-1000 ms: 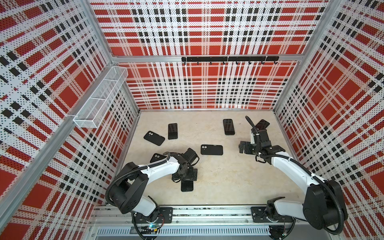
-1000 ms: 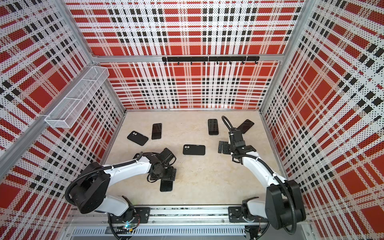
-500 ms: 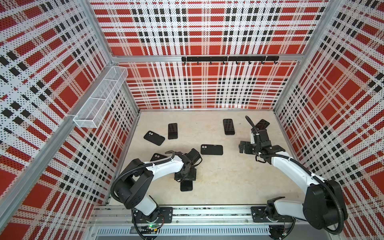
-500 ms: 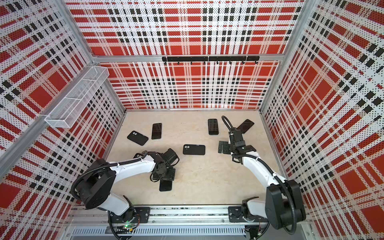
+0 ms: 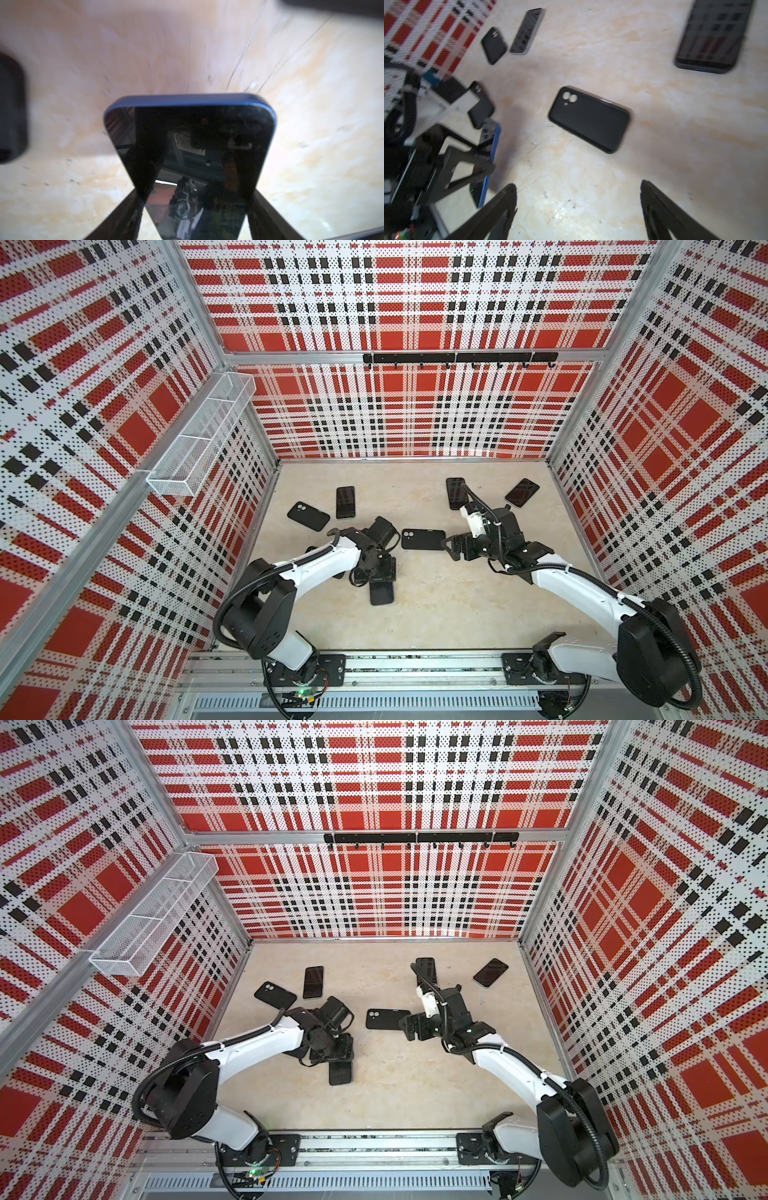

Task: Put the phone into the phone case
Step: 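Hold the phone up with the left gripper while the right gripper grasps its edge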

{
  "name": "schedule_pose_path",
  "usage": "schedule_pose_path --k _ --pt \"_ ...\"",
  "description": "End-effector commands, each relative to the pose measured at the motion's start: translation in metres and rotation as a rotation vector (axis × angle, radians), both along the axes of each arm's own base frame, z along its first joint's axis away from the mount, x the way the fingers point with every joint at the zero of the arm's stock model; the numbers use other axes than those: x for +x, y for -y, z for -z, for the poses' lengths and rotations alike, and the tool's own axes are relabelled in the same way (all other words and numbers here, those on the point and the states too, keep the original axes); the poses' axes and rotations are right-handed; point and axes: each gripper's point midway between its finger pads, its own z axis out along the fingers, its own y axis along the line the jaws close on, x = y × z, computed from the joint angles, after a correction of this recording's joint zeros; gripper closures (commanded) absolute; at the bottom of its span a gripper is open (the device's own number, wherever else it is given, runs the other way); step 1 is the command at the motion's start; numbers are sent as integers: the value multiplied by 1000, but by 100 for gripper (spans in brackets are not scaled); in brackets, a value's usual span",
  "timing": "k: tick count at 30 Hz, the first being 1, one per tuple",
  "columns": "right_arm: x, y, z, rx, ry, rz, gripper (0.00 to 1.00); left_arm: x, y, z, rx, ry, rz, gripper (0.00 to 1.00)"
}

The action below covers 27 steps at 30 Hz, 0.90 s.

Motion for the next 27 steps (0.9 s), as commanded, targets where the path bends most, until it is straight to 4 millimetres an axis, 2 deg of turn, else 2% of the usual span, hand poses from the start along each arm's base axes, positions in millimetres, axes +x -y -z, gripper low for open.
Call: schedule_pose_path --k 1,6,8,12,14,16,19,27 --pt "-11 -39 -36 186 136 -87 8 29 5 -33 -140 114 -75 46" --pt "-29 -71 -48 305 245 -122 14 62 7 -65 -450 226 -274 62" --pt "-38 -81 -47 343 287 -122 15 68 11 -75 -545 242 -319 69" --pt "-52 -102 -45 413 314 -126 21 76 12 -87 -619 251 -379 80" --pt "-48 -108 -39 430 282 -103 28 78 10 -91 -665 256 -429 85" --pt "-44 -114 -33 454 253 -89 34 82 8 -96 -721 270 -477 86" --pt "-39 -126 -27 477 255 -81 37 82 1 -85 -748 246 -524 89" --pt "-21 -151 -19 546 246 -47 51 81 3 -85 -785 235 -539 89"
